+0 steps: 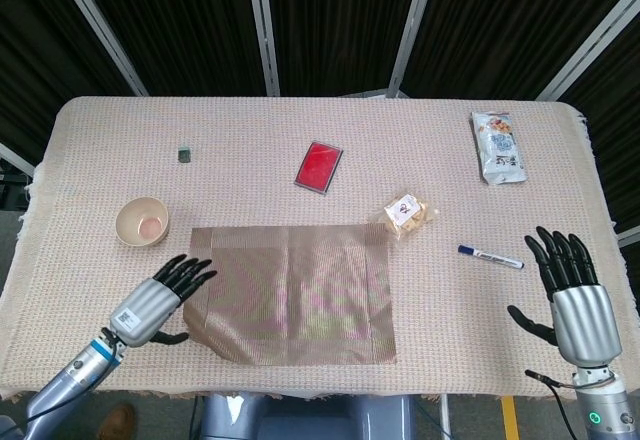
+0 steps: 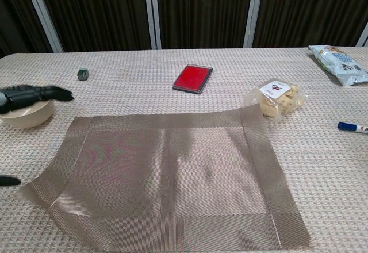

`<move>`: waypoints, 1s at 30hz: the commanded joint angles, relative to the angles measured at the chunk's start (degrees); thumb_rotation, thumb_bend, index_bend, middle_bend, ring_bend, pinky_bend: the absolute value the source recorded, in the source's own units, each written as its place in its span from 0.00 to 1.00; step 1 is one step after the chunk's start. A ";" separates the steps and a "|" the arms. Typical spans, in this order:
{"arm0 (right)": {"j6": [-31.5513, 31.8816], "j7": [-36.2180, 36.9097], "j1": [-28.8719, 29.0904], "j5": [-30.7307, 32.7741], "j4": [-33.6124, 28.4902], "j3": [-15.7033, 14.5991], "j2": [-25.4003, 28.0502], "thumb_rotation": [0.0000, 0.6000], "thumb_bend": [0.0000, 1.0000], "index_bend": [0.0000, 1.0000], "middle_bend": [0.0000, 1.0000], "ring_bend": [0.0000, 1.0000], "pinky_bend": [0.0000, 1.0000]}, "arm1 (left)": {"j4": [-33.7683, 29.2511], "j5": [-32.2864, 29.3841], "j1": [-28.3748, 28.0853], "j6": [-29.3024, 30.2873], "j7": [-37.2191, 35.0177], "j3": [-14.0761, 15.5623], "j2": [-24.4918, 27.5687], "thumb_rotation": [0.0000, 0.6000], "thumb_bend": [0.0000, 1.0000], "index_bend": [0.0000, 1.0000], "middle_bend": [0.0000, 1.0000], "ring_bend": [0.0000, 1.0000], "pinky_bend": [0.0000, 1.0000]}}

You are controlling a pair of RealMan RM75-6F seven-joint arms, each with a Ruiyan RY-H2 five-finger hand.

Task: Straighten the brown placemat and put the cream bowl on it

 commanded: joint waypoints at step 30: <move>-1.39 -1.83 0.32 1.80 1.19 0.79 -0.94 1.00 0.00 0.00 0.00 0.00 0.00 | 41.35 -18.18 -1.70 -15.02 -15.26 -10.69 -13.51 1.00 0.02 0.33 0.00 0.00 0.00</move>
